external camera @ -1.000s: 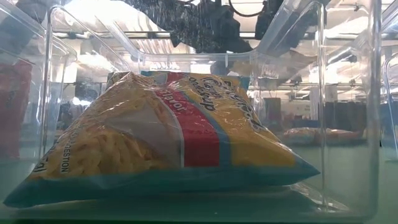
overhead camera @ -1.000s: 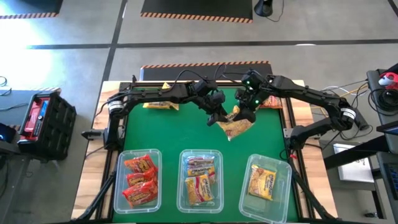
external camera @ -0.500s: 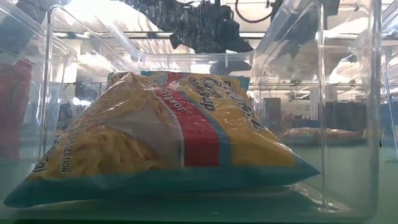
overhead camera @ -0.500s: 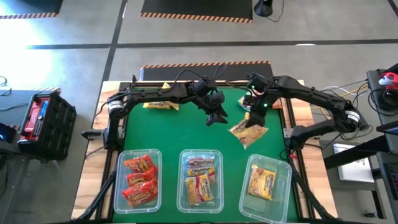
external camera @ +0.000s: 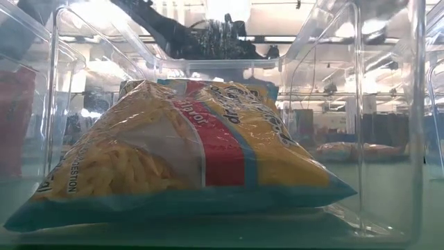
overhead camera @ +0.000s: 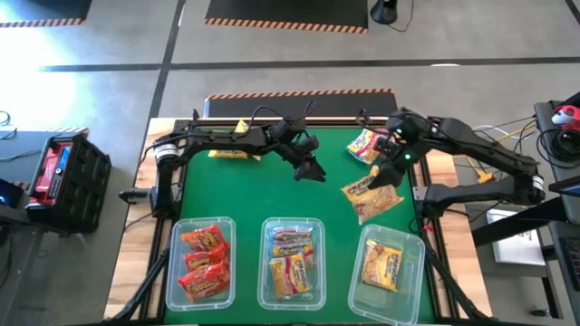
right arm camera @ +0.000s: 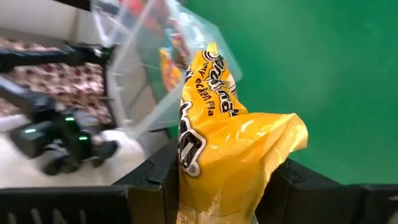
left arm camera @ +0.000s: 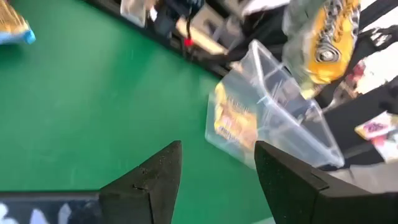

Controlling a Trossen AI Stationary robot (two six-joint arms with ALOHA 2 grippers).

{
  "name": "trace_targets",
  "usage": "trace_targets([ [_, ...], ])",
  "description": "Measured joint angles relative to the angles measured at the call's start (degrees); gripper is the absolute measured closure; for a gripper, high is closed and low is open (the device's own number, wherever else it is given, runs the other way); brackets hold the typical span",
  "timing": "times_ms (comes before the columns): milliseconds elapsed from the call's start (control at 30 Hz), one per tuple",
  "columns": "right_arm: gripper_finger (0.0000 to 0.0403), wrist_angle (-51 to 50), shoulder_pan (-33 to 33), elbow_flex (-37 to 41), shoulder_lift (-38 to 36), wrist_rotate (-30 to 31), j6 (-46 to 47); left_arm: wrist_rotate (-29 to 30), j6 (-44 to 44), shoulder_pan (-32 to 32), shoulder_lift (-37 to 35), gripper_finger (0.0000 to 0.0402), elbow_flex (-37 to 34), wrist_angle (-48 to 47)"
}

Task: Sort Maruchan noodles
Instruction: Put the yellow noodle pack into the right transparent bin

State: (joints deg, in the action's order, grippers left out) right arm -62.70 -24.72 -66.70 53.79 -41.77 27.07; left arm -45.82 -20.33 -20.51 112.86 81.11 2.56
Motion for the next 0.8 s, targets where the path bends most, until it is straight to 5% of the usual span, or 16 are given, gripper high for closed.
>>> trace_targets([
  [267,0.0269,2.6,11.7,0.1,-2.4,6.1,17.8,0.2,-3.0,-2.2,-2.6,0.0223,-7.2,10.7],
  [800,0.0268,3.0,34.6,0.2,4.2,7.2,38.4,-1.4,0.6,-3.6,-3.0,0.0223,-8.1,9.6],
])
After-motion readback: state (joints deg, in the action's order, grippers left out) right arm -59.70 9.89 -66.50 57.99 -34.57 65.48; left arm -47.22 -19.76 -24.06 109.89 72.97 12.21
